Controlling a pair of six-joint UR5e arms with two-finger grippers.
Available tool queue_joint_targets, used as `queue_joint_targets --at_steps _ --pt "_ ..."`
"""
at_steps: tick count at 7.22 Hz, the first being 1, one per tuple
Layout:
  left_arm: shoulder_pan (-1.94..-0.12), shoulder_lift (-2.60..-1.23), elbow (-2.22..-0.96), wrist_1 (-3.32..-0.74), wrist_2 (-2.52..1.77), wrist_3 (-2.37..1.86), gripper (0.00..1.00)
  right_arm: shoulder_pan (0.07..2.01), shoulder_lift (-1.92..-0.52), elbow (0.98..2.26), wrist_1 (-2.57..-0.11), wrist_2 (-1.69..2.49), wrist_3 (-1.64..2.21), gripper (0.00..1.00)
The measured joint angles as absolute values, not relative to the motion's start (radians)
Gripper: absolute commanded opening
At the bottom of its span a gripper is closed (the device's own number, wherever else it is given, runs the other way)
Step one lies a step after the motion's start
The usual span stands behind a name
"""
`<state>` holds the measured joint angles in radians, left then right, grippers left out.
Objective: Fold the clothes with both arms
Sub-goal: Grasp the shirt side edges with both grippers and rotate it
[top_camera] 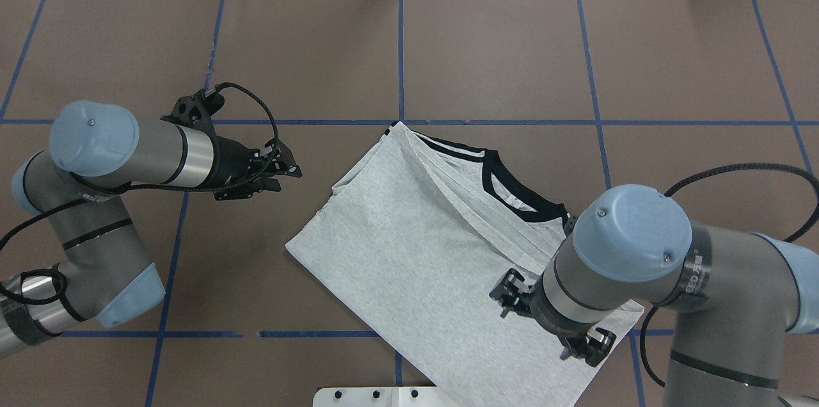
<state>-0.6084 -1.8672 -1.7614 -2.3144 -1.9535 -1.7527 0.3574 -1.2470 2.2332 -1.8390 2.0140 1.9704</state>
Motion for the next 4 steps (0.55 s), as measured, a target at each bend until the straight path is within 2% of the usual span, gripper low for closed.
queue_joint_targets --at_steps 4 --pt "-0.503 -1.801 -1.776 -2.312 -1.941 -1.835 0.61 0.445 -1.188 2.177 -1.738 1.818 1.919 1.00"
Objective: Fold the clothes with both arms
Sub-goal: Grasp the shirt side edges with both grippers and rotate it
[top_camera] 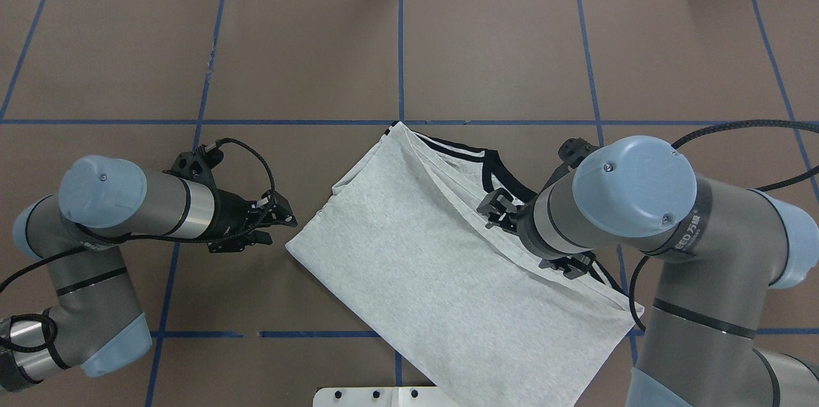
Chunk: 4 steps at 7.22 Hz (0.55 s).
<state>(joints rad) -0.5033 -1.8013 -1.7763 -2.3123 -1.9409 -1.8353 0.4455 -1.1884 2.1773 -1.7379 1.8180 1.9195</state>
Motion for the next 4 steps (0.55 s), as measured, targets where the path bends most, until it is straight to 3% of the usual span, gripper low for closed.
queue_joint_targets --at_steps 4 --pt "-0.466 -1.822 -1.756 -2.284 -1.936 -1.837 0.54 0.457 -1.187 2.144 -1.708 1.813 1.906 1.00"
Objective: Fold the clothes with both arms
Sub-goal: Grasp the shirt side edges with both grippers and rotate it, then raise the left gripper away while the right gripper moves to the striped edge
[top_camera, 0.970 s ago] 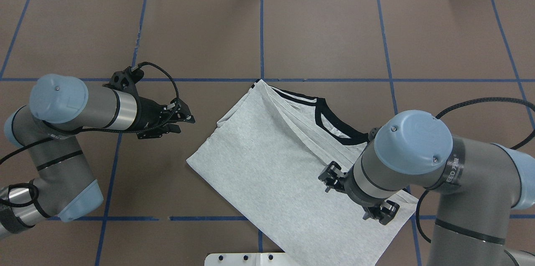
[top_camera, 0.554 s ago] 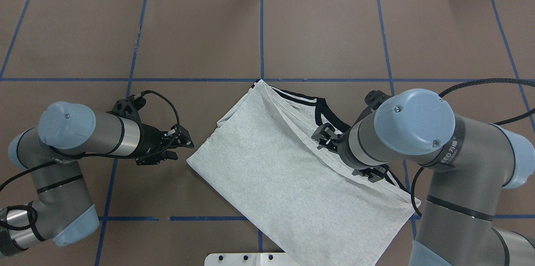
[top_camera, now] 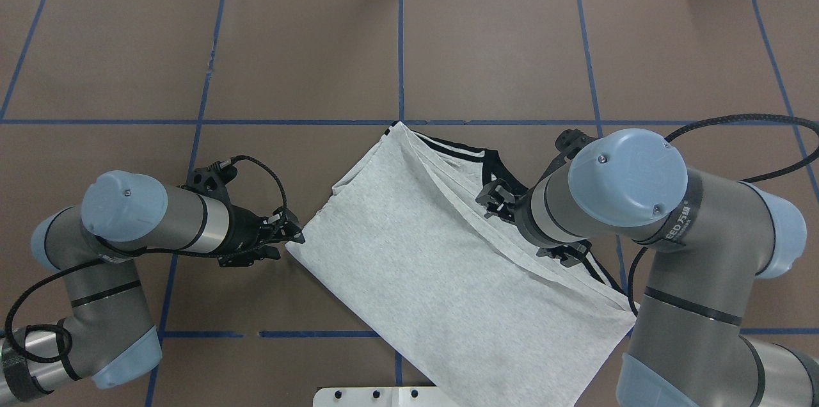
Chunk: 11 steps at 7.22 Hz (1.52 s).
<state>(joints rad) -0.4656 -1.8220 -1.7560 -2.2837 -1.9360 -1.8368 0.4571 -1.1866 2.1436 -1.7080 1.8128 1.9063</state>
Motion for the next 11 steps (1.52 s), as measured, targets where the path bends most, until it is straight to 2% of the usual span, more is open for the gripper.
queue_joint_targets --at_steps 4,6,9,11 --pt "-0.459 -1.829 -1.747 -2.262 -1.929 -1.836 0.32 0.458 -1.186 2.142 -1.707 1.817 1.907 1.00" --pt "-0.460 -1.829 -1.741 -2.261 -1.912 -1.836 0.00 0.459 -1.186 2.142 -1.707 1.826 1.907 1.00" --pt "-0.478 -1.829 -1.741 -2.254 -1.907 -1.818 0.00 0.460 -1.191 2.141 -1.708 1.831 1.909 1.00" --pt "-0.560 -1.845 -1.750 -2.190 -1.908 -1.696 0.00 0.463 -1.190 2.131 -1.707 1.815 1.914 1.00"
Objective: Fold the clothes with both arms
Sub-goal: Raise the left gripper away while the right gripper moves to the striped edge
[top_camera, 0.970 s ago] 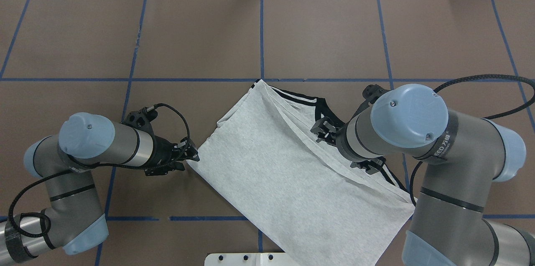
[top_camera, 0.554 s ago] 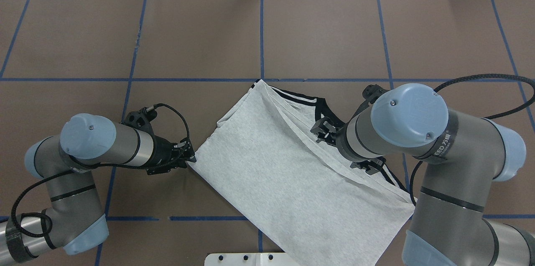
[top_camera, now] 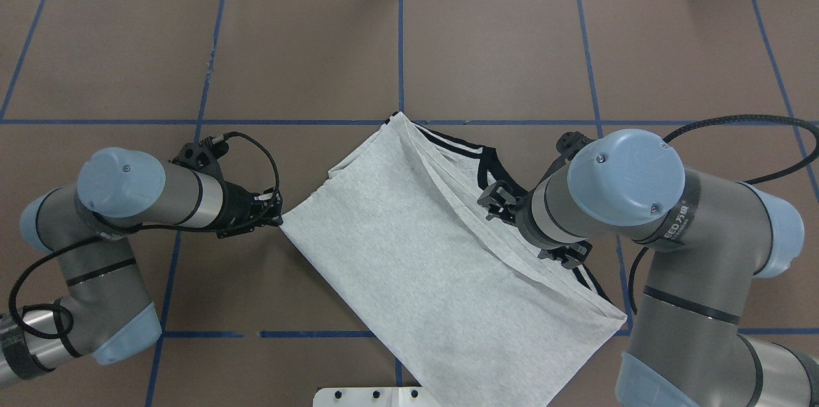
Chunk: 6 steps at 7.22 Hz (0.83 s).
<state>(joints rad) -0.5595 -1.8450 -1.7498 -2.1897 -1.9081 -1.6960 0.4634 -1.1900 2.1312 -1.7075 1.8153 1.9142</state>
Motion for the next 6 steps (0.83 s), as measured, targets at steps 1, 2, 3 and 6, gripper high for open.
queue_joint_targets --at_steps 1,2,3,6 --pt "-0.618 -1.880 -1.734 -2.145 -1.908 -1.632 0.00 0.474 -1.185 2.120 -1.707 1.799 1.917 1.00" --pt "-0.679 -1.943 -1.682 -2.110 -1.907 -1.594 0.00 0.484 -1.178 2.113 -1.707 1.787 1.919 1.00" --pt "-0.741 -2.029 -1.593 -2.098 -1.905 -1.578 0.00 0.490 -1.173 2.110 -1.707 1.781 1.919 1.00" --pt "-0.847 -2.299 -1.237 -2.234 -1.854 -1.562 0.00 0.499 -1.177 2.080 -1.613 1.777 1.920 1.00"
